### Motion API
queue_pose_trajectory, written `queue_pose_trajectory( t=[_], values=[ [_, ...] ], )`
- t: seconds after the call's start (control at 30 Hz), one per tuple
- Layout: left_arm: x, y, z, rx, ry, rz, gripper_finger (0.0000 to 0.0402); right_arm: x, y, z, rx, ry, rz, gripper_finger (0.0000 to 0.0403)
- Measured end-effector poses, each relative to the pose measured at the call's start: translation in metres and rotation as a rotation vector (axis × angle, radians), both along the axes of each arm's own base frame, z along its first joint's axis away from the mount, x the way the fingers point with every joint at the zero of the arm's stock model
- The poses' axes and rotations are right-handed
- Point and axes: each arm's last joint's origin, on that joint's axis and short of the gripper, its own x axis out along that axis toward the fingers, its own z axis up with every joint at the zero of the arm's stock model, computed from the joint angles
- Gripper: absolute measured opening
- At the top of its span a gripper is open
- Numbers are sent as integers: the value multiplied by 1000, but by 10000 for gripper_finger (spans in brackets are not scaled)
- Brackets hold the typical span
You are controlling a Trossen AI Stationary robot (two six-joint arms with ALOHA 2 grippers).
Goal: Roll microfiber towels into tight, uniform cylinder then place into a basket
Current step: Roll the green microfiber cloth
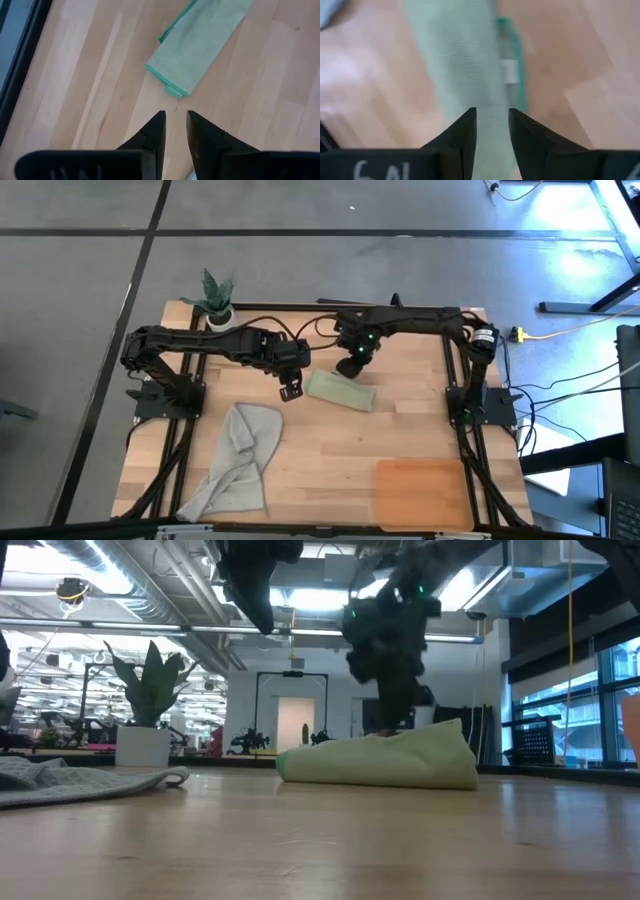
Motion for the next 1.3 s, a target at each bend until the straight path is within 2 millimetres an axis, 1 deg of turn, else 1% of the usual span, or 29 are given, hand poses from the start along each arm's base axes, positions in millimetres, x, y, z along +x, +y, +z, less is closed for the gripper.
queue_pose_trajectory(
  t=[0.1, 0.17, 0.27, 0.37, 0.53, 0.67, 0.8, 1.07, 1.3],
  values=[
    [-1, 0, 0, 0, 10, 0, 67, 10, 17, 16, 5, -50, 109, 114],
    [-1, 0, -1, -1, 13, 0, 67, 16, 30, 19, 6, -88, 181, 114],
    [-1, 0, -1, -1, 17, 0, 67, 18, 46, 16, 0, -93, 251, 114],
    [-2, 0, -1, -1, 17, 0, 67, 20, 53, 4, -7, -118, 258, 114],
    [-2, 0, -1, -1, 18, 0, 67, 16, 53, -27, -20, -141, 223, 114],
    [-2, 0, -1, -1, 19, 0, 67, 11, 47, -38, -60, -135, 200, 114],
    [-2, 0, -1, -1, 19, 0, 67, 8, 42, -41, -101, -109, 180, 114],
    [-2, 0, -1, -1, 19, 1, 67, 5, 31, -42, -120, -102, 155, 114],
    [-2, 0, -1, -1, 19, 1, 67, 4, 27, -42, -147, -97, 157, 114]
  ],
)
